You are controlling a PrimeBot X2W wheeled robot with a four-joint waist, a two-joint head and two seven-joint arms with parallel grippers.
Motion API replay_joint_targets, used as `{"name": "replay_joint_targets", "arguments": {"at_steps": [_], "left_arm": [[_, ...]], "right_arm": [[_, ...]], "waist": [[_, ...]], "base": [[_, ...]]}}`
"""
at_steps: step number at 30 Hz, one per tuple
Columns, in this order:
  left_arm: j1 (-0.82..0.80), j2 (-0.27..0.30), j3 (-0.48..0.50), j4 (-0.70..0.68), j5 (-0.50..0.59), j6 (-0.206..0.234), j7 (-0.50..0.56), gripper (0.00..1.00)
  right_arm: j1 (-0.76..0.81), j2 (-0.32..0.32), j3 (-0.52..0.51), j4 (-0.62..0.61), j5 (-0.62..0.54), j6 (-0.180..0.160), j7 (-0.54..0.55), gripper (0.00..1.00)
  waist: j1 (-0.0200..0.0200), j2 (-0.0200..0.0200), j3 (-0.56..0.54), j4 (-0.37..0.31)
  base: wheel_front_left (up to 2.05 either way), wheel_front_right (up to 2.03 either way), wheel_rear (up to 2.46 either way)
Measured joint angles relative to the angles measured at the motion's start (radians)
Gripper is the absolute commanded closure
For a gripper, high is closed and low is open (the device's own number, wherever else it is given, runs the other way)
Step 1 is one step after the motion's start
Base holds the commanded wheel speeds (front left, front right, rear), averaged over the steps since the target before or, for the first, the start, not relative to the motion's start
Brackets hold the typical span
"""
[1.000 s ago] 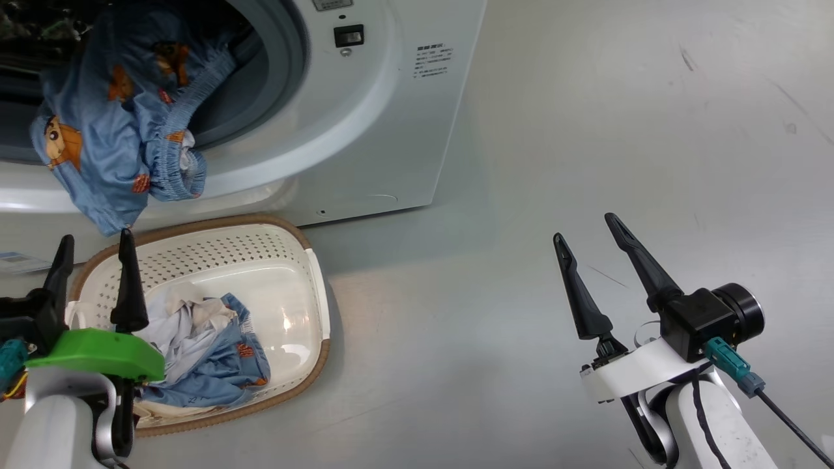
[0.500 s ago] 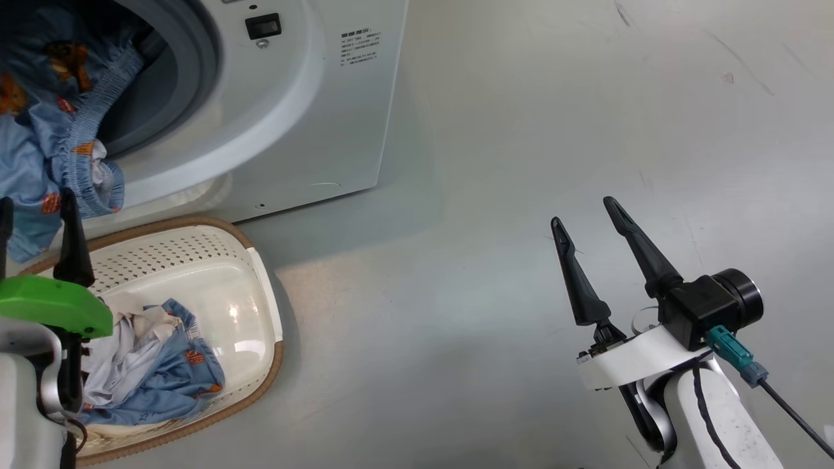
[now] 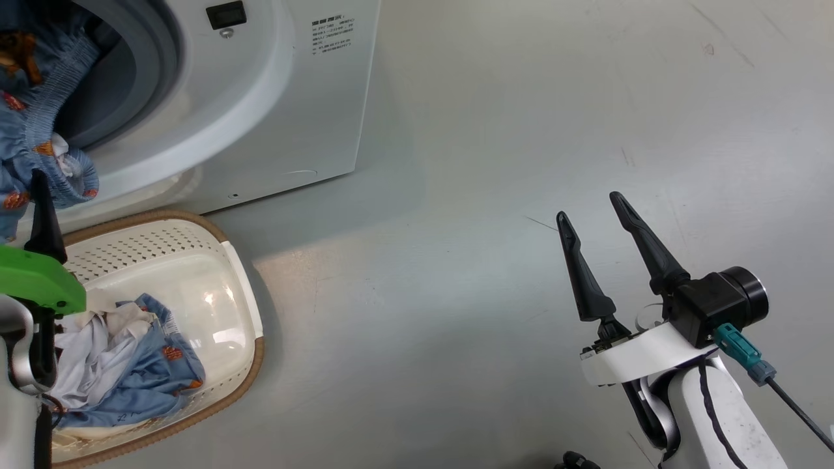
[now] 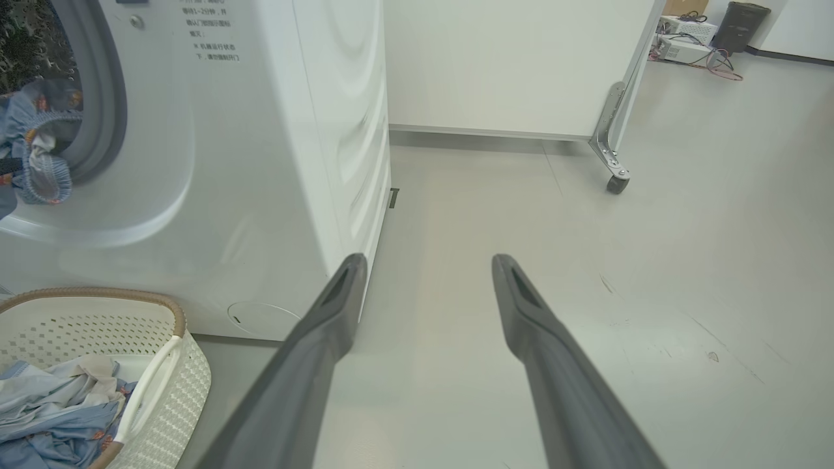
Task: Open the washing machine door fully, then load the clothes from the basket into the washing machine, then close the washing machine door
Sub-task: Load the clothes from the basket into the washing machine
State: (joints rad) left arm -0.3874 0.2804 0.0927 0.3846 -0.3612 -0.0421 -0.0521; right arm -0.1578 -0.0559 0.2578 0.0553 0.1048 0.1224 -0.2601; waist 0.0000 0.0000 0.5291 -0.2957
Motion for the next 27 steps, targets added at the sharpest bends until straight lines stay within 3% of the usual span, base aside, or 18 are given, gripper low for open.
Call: {"name": "replay_joint_targets", "arguments": {"at_steps": [4, 6, 7, 8, 9, 10, 11, 27], "left_arm": [[-0.028, 0.016, 0.001, 0.014, 0.004, 0.000, 0.000, 0.00], [-0.047, 0.020, 0.003, 0.026, 0.004, 0.000, -0.001, 0.50], [-0.056, 0.020, 0.002, 0.029, 0.007, 0.001, -0.002, 0.60], [-0.065, 0.020, 0.002, 0.033, 0.011, 0.005, -0.002, 0.78], [-0.074, 0.021, 0.002, 0.037, 0.014, 0.008, -0.002, 0.78], [-0.081, 0.021, 0.002, 0.043, 0.017, 0.009, -0.003, 0.96], [-0.087, 0.021, 0.002, 0.051, 0.017, 0.009, -0.004, 1.00], [-0.137, 0.015, -0.022, 0.125, 0.027, 0.015, -0.047, 1.00]], "right_arm": [[-0.001, 0.000, -0.001, 0.000, 0.000, 0.000, 0.000, 0.00], [-0.001, 0.001, -0.001, 0.000, 0.000, 0.000, 0.000, 0.00], [-0.002, 0.001, -0.001, 0.000, 0.000, 0.000, 0.000, 0.00], [-0.002, 0.001, -0.001, 0.000, 0.000, 0.000, 0.000, 0.00], [-0.003, 0.002, -0.001, 0.000, -0.001, 0.000, 0.000, 0.00], [-0.004, 0.002, -0.001, 0.000, -0.001, 0.000, 0.000, 0.00], [-0.005, 0.002, -0.001, 0.000, -0.001, 0.000, 0.000, 0.00], [-0.020, 0.007, -0.003, 0.001, -0.001, 0.000, 0.000, 0.00]], "waist": [[0.0000, 0.0000, 0.006, 0.002], [0.0000, 0.0000, 0.008, 0.005], [0.0000, 0.0000, 0.009, 0.006], [0.0000, 0.0000, 0.010, 0.007], [0.0000, 0.0000, 0.011, 0.009], [0.0000, 0.0000, 0.012, 0.010], [0.0000, 0.0000, 0.013, 0.012], [0.0000, 0.0000, 0.015, 0.026]], "base": [[0.00, 0.00, 0.00], [0.00, 0.00, 0.00], [0.00, 0.00, 0.00], [0.00, 0.00, 0.00], [0.00, 0.00, 0.00], [0.00, 0.00, 0.00], [0.00, 0.00, 0.00], [0.00, 0.00, 0.00]]}}
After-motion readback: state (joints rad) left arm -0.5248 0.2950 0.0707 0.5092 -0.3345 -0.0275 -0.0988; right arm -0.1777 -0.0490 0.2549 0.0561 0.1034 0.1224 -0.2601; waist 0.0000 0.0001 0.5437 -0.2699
